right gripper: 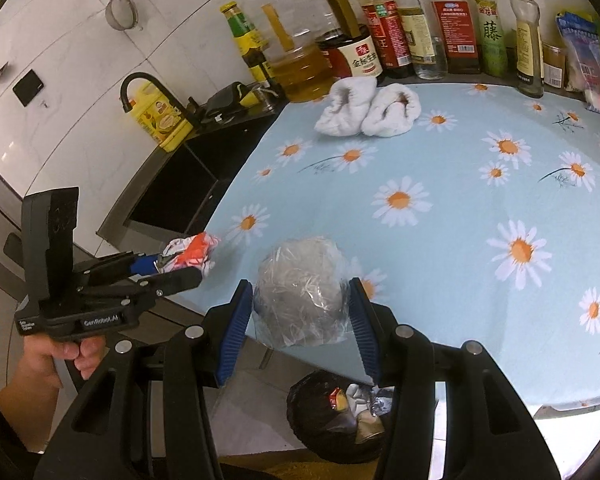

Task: Collect trash
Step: 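Lower both tools over the wastebasket and open them to drop bag and wrapper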

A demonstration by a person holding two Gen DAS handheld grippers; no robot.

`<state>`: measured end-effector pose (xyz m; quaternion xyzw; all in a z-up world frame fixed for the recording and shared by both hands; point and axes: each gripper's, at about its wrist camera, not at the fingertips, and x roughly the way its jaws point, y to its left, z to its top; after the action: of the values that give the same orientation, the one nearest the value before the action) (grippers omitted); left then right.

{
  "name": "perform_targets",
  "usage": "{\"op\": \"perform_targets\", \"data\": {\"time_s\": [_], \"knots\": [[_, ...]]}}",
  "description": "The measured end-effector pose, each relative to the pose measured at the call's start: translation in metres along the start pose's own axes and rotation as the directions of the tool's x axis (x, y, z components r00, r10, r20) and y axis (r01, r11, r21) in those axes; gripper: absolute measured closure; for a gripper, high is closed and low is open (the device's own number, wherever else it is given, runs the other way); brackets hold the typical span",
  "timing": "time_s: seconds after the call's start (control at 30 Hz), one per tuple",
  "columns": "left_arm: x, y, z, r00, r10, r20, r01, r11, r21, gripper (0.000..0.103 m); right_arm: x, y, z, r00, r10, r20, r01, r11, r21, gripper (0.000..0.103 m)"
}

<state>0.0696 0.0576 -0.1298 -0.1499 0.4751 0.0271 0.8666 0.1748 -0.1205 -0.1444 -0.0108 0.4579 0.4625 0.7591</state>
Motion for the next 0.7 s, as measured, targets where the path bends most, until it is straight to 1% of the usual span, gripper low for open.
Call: {"op": "perform_targets", "data": {"time_s": [0.07, 0.13, 0.27, 0.53, 0.7], "knots": [[0.000, 0.002, -0.008, 1.000, -0.001, -0.015, 0.001, 1.000, -0.006, 0.057, 0.001, 0.005, -0.007, 1.000, -0.004, -0.003, 0.004, 1.000, 0.007, 0.054], [-0.001, 0.004, -0.017, 0.999, -0.019, -0.029, 0.018, 1.000, -0.021, 0.057, 0.002, 0.009, -0.012, 1.000, -0.004, -0.007, 0.004, 1.000, 0.018, 0.053], [-0.006, 0.005, -0.033, 0.999, -0.038, -0.037, 0.037, 0.998, -0.043, 0.057, 0.003, 0.014, -0.029, 1.000, -0.015, -0.020, 0.016, 0.999, 0.032, 0.053], [-0.004, -0.005, -0.060, 0.995, -0.077, -0.062, 0.074, 0.996, -0.059, 0.057, 0.007, 0.012, -0.063, 0.998, -0.028, -0.061, 0.031, 0.998, 0.061, 0.053], [0.003, -0.008, -0.076, 0.993, -0.080, -0.091, 0.073, 0.994, -0.075, 0.057, 0.010, 0.007, -0.080, 0.996, -0.029, -0.085, 0.036, 0.997, 0.075, 0.053]]}}
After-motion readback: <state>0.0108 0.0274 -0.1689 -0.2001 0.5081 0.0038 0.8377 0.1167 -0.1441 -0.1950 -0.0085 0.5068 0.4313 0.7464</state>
